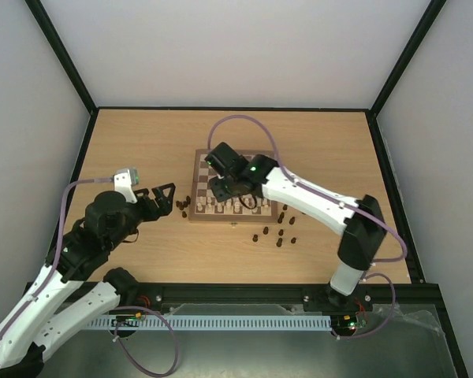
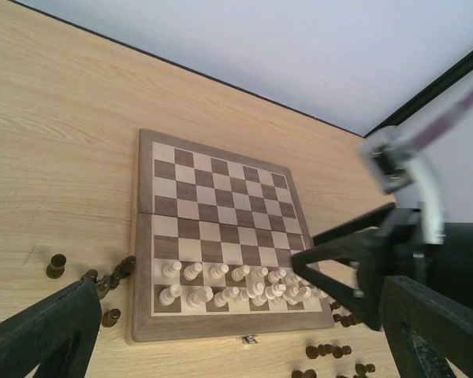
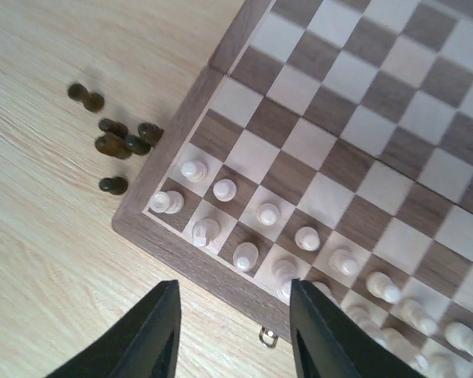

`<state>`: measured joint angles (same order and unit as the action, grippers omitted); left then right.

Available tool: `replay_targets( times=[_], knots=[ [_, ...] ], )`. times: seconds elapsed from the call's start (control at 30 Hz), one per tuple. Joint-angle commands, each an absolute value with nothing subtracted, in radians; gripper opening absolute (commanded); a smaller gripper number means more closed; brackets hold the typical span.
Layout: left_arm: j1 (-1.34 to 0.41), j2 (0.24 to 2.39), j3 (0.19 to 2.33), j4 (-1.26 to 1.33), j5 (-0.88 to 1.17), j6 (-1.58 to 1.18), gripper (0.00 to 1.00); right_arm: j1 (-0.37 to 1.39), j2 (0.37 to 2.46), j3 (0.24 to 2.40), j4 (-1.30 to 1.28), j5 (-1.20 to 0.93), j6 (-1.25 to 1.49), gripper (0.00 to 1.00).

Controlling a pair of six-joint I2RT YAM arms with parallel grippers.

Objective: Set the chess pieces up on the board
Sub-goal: Pick up the chess piece at the center of the board.

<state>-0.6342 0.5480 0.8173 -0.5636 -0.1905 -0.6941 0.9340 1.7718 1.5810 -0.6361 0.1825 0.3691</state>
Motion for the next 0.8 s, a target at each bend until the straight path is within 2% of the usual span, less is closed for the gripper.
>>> replay_targets(
  times=[0.0, 0.13, 0.3, 0.37, 0.4, 0.77],
  knots=[
    [-0.631, 0.575, 0.805, -0.51, -0.173, -0.679, 1.0, 0.929, 1.635, 1.499, -0.698, 0.22, 0.38, 0.46],
    [-0.631, 0.591, 0.788, -0.481, -0.156, -0.679, 0.99, 0.928, 1.51, 1.401, -0.694, 0.229, 0.397, 0.56],
    [-0.63, 0.614, 0.775, -0.458, -0.135, -0.68, 0.99, 0.928, 1.403, 1.298, -0.694, 0.247, 0.422, 0.8],
    [-0.631, 0.621, 0.768, -0.451, -0.13, -0.679, 0.99, 0.929, 1.373, 1.259, -0.692, 0.26, 0.434, 0.96],
    [-0.632, 0.626, 0.766, -0.446, -0.125, -0.68, 0.99, 0.928, 1.358, 1.241, -0.691, 0.266, 0.44, 0.99],
    [-0.63, 0.643, 0.74, -0.416, -0.106, -0.681, 1.0, 0.929, 1.257, 1.089, -0.662, 0.3, 0.488, 0.99]
  ],
)
